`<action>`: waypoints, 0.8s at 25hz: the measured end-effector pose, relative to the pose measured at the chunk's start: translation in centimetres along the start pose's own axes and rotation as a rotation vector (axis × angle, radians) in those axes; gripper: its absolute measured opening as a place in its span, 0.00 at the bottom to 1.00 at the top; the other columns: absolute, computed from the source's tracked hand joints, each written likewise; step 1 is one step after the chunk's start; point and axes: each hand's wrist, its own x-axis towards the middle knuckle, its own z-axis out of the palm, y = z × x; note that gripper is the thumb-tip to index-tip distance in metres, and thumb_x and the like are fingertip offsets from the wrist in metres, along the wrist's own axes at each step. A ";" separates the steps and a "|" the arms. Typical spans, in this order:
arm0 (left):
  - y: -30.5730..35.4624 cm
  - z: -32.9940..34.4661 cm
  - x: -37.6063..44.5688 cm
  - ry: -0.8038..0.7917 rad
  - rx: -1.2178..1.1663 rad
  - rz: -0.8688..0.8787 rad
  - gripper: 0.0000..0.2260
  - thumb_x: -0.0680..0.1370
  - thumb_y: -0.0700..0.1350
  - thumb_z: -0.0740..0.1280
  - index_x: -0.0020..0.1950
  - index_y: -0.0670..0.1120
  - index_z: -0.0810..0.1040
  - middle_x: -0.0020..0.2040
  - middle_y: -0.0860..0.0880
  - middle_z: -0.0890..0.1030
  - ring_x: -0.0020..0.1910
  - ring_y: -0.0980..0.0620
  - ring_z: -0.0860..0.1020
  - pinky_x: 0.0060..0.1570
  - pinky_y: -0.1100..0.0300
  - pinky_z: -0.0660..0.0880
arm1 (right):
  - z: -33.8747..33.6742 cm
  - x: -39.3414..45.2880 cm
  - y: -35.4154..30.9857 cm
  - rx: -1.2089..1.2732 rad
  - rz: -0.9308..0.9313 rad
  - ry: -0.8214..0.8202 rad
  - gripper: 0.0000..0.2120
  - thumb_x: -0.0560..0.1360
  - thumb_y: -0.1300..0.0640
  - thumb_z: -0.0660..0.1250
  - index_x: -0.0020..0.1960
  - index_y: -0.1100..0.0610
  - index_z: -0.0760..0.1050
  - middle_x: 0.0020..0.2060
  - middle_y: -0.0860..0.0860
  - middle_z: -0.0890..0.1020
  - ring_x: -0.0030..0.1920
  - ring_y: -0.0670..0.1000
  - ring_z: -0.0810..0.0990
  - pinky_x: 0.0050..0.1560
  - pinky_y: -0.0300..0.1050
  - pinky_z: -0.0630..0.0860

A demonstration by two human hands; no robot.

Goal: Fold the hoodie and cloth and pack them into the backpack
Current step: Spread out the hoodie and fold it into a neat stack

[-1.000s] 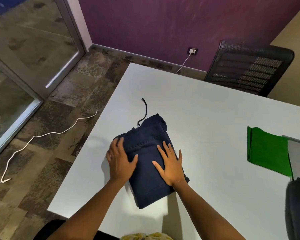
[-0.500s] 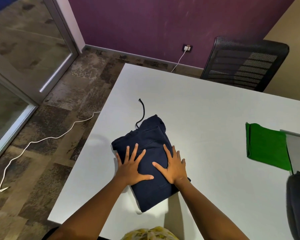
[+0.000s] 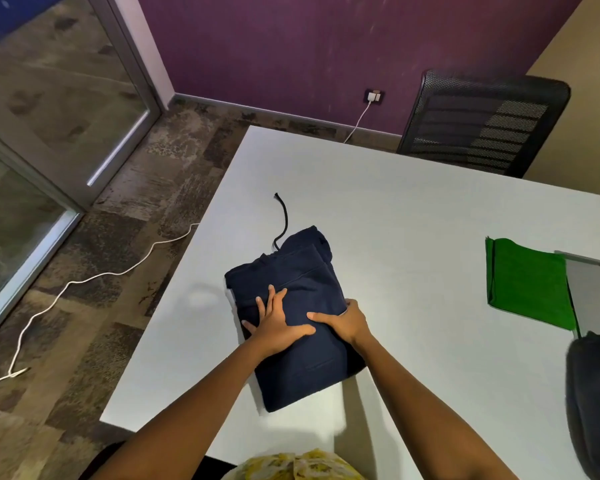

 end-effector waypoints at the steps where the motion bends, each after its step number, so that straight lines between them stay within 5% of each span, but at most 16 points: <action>1: 0.5 0.4 -0.4 -0.002 -0.052 -0.024 0.52 0.68 0.65 0.73 0.81 0.58 0.43 0.80 0.57 0.34 0.80 0.47 0.34 0.72 0.30 0.34 | -0.2 -0.2 0.0 0.059 0.027 -0.046 0.45 0.55 0.40 0.84 0.64 0.58 0.72 0.56 0.50 0.82 0.54 0.52 0.83 0.56 0.51 0.82; 5: 3.3 0.6 -1.8 -0.002 -0.390 -0.148 0.67 0.57 0.71 0.76 0.80 0.55 0.34 0.82 0.50 0.44 0.81 0.45 0.45 0.77 0.38 0.51 | 0.1 -3.0 -1.0 0.088 -0.109 -0.096 0.29 0.60 0.41 0.74 0.59 0.51 0.78 0.51 0.49 0.85 0.52 0.55 0.84 0.55 0.56 0.82; 9: 6.0 -0.1 -2.4 0.066 -0.552 -0.092 0.74 0.48 0.73 0.79 0.81 0.54 0.39 0.78 0.51 0.62 0.74 0.50 0.67 0.71 0.49 0.69 | 1.6 -7.4 -3.5 -0.168 -0.331 0.159 0.20 0.71 0.44 0.67 0.61 0.49 0.71 0.46 0.41 0.79 0.45 0.48 0.81 0.43 0.44 0.77; 11: 7.3 -0.5 -2.8 0.081 -0.663 -0.041 0.62 0.54 0.67 0.82 0.80 0.51 0.54 0.72 0.50 0.73 0.67 0.52 0.75 0.67 0.53 0.74 | 2.2 -9.7 -4.6 -0.262 -0.431 0.252 0.16 0.75 0.47 0.64 0.61 0.50 0.72 0.44 0.44 0.82 0.44 0.50 0.83 0.40 0.45 0.78; 13: 8.5 -1.2 -3.3 0.116 -0.858 -0.017 0.40 0.65 0.56 0.81 0.72 0.46 0.69 0.60 0.49 0.82 0.58 0.50 0.81 0.60 0.54 0.77 | 2.7 -11.9 -5.2 -0.319 -0.549 0.265 0.18 0.76 0.49 0.64 0.65 0.49 0.71 0.47 0.48 0.84 0.45 0.52 0.83 0.41 0.46 0.77; 16: 9.5 -2.0 -4.6 0.209 -1.035 -0.081 0.12 0.79 0.49 0.70 0.58 0.44 0.79 0.48 0.45 0.83 0.46 0.47 0.82 0.46 0.55 0.80 | 2.2 -12.8 -5.3 -0.276 -0.686 0.198 0.26 0.74 0.53 0.67 0.71 0.45 0.69 0.53 0.47 0.84 0.50 0.51 0.83 0.44 0.40 0.75; 20: 7.7 -3.2 -5.4 0.059 -1.114 -0.143 0.18 0.81 0.53 0.65 0.63 0.41 0.79 0.53 0.41 0.85 0.52 0.42 0.84 0.54 0.49 0.80 | 0.5 -11.4 -4.5 -0.096 -0.656 -0.236 0.31 0.72 0.54 0.74 0.73 0.44 0.70 0.49 0.48 0.83 0.49 0.47 0.82 0.54 0.37 0.75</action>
